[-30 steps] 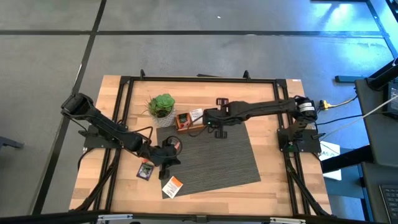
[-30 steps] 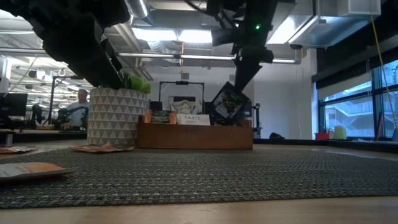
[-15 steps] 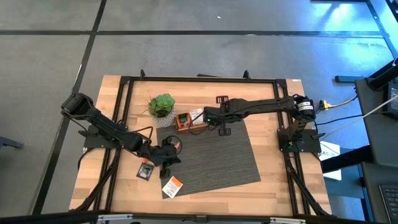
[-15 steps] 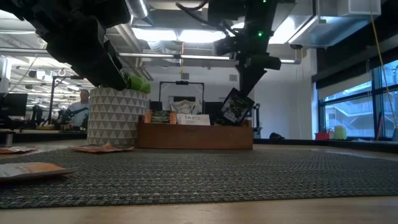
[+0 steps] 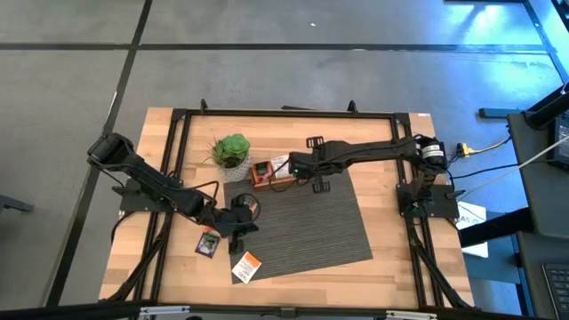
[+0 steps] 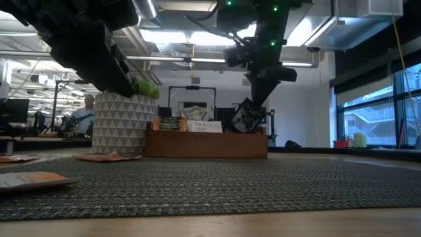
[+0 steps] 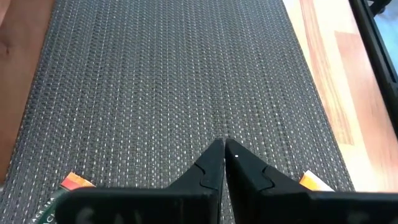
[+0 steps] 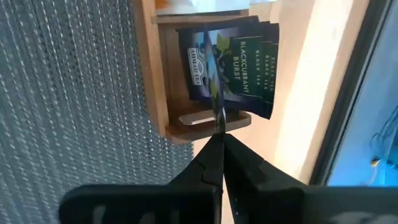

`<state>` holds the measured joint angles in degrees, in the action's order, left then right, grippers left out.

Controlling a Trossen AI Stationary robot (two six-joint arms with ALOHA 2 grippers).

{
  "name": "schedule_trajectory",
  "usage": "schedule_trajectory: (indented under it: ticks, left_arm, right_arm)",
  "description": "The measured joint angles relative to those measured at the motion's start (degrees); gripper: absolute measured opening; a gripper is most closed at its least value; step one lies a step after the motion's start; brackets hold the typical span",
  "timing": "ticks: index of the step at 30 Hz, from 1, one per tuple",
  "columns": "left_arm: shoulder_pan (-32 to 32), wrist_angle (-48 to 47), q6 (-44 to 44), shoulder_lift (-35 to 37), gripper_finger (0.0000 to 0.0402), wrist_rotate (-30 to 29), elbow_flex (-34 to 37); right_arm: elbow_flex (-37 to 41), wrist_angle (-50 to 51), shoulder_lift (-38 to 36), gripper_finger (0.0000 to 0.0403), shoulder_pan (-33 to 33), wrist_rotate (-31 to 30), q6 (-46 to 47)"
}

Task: Pick & Place Tea
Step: Put the black tea bag into the right slot of the wooden organizer

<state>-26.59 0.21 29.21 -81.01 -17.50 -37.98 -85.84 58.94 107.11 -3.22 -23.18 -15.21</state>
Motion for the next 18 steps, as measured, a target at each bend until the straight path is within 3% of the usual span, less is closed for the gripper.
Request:
schedule_trajectory:
  ticks: [8, 18]
  left_arm:
    - [0.0, -0.1, 0.0, 0.0, 0.0015, 0.0, 0.0]
    - [0.0, -0.1, 0.0, 0.0, 0.0012, 0.0, 0.0]
  right_arm:
    - [0.0, -1.7, 0.0, 0.0016, 0.0, -9.4, -0.2]
    - [0.0, -3.4, 0.0, 0.0016, 0.0, -9.5, -1.2]
